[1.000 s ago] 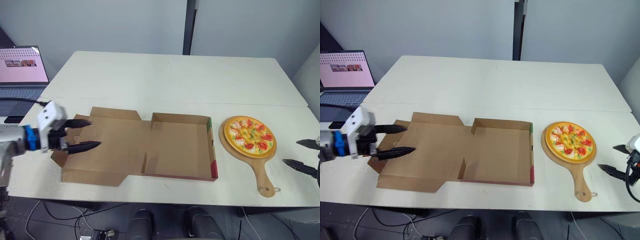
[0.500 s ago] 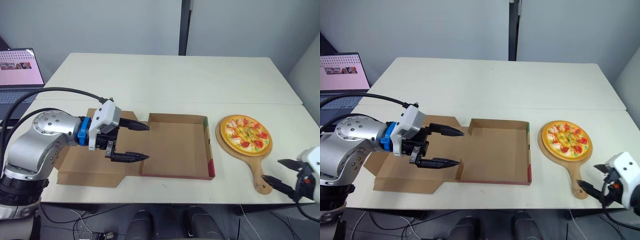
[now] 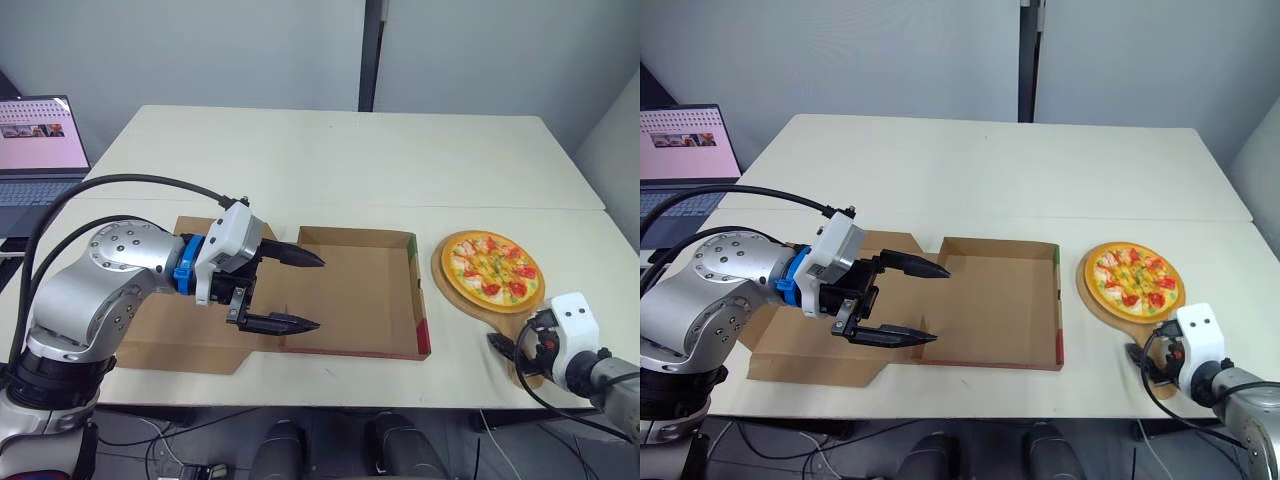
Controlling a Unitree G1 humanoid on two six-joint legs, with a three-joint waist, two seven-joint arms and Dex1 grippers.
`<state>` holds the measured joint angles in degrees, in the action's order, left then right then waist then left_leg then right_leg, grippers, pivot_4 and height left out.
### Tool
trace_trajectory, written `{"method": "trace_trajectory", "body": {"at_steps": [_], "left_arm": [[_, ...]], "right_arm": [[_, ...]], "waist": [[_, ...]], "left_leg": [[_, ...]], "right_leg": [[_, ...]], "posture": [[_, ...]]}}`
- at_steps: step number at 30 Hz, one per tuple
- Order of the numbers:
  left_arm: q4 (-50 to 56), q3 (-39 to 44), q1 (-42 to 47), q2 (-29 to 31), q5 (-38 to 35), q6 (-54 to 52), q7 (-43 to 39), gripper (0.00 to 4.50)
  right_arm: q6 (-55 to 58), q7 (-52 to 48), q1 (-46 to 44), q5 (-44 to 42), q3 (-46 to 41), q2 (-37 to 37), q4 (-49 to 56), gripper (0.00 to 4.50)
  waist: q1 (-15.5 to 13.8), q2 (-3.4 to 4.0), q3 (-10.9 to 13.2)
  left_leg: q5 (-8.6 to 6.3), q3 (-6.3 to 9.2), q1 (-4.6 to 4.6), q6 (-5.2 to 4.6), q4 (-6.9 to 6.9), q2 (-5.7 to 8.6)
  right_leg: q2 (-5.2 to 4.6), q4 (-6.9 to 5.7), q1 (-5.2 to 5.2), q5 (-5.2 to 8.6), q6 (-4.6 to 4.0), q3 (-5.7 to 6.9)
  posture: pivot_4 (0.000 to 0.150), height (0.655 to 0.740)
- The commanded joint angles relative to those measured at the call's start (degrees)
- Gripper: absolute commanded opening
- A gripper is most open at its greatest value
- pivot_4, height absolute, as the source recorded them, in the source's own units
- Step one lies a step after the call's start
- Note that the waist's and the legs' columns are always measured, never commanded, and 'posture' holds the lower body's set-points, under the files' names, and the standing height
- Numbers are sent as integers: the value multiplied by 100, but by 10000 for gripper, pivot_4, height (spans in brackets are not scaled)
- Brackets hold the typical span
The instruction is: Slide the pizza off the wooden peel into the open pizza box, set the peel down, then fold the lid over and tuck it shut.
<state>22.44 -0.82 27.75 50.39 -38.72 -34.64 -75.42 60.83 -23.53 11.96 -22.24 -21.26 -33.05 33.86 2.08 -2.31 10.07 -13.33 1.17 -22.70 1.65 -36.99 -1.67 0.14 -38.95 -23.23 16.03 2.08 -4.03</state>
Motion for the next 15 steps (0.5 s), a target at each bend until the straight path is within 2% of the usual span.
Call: {"method": "trace_trajectory", "body": {"at_steps": [1,8,9,15], "left_arm": [[101,65,31,3,15,85,81,45000],[140,65,-29,4,26,101,173,45000],[127,66,-24,-4,37,109,185,45000],[22,166,-21,-11,80,122,336,45000]], "right_arm": [[207,279,9,59,163,208,-53,39516],[283,598,-252,-24,-75,695,-165,16817],[255,599,-286,-45,-118,741,-186,15673],[-249,574,-434,97,-237,741,-242,15657]], "waist": [[14,-17,-10],[39,-42,-28],[48,-42,-28],[67,-41,-27]], "left_leg": [[0,2,1,0,0,-2],[0,1,5,0,0,-5],[0,-1,6,0,-1,-5],[0,-4,6,0,-1,-4]], "right_leg": [[3,0,1,0,0,0],[3,0,4,-1,-2,-2],[3,0,5,-1,-2,-4],[3,1,5,-3,-3,-7]], "posture": [[1500,7306],[1500,7306],[1500,7306],[1500,7306]]}}
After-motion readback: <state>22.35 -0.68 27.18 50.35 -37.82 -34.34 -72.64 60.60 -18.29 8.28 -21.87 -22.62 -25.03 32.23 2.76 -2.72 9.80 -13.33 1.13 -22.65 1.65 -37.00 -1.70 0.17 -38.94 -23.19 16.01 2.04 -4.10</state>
